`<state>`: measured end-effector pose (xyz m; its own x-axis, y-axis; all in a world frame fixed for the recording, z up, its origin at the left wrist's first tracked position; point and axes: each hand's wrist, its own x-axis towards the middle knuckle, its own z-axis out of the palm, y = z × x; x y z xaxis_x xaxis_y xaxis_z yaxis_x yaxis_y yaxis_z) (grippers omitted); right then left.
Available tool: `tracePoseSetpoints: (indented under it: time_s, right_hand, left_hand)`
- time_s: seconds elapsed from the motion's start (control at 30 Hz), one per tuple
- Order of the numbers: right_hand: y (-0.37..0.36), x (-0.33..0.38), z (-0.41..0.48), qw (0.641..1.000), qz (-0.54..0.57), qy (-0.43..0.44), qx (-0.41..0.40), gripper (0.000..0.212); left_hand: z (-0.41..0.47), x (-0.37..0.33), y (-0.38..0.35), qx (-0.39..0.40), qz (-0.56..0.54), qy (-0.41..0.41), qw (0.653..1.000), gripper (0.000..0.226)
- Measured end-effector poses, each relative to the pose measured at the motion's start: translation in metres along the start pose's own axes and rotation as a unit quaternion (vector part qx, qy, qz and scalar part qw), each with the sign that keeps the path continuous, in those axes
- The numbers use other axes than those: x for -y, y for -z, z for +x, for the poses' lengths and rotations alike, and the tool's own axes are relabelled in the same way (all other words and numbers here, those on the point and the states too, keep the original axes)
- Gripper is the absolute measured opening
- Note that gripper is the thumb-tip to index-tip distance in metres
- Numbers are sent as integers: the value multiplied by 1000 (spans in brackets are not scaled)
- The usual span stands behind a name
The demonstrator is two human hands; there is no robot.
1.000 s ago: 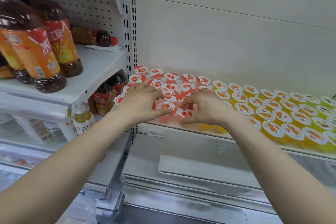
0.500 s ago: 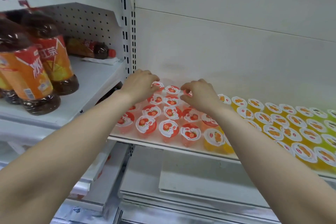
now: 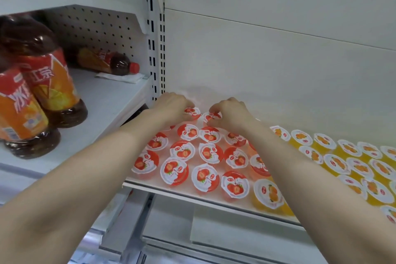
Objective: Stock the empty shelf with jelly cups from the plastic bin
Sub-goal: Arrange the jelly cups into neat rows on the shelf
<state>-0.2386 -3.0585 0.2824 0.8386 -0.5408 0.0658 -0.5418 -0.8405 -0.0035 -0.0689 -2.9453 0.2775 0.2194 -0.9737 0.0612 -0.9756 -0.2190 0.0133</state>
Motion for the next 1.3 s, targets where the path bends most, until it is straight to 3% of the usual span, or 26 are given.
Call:
tracePoseSetpoints:
  time_s: [0.4, 0.53, 0.63, 0.73, 0.83, 1.03, 1.3]
  right_hand:
    - [-1, 0, 3, 1000, -4, -15, -9, 40]
    - [12, -2, -17, 997, 73, 9, -31, 35]
    - [22, 4, -38, 993, 121, 17, 5, 37]
    - [18, 17, -48, 998, 51, 15, 26, 50]
    - [11, 23, -48, 999, 25, 8, 25, 56]
    - [7, 26, -44, 1000, 11, -13, 0, 48]
    - [12, 22, -57, 999, 42, -3, -20, 48]
  left_hand:
    - [-1, 2, -2, -17, -39, -1, 999, 51]
    - [-19, 5, 11, -35, -78, 1, 996, 46]
    - [-36, 5, 16, 14, -106, -4, 994, 44]
    - [-46, -6, 19, 50, -73, -21, 996, 51]
    - [-50, -14, 17, 30, -38, -31, 998, 55]
    - [-49, -18, 14, 1, -12, -37, 999, 53]
    - [-60, -12, 8, -60, -48, -25, 997, 46]
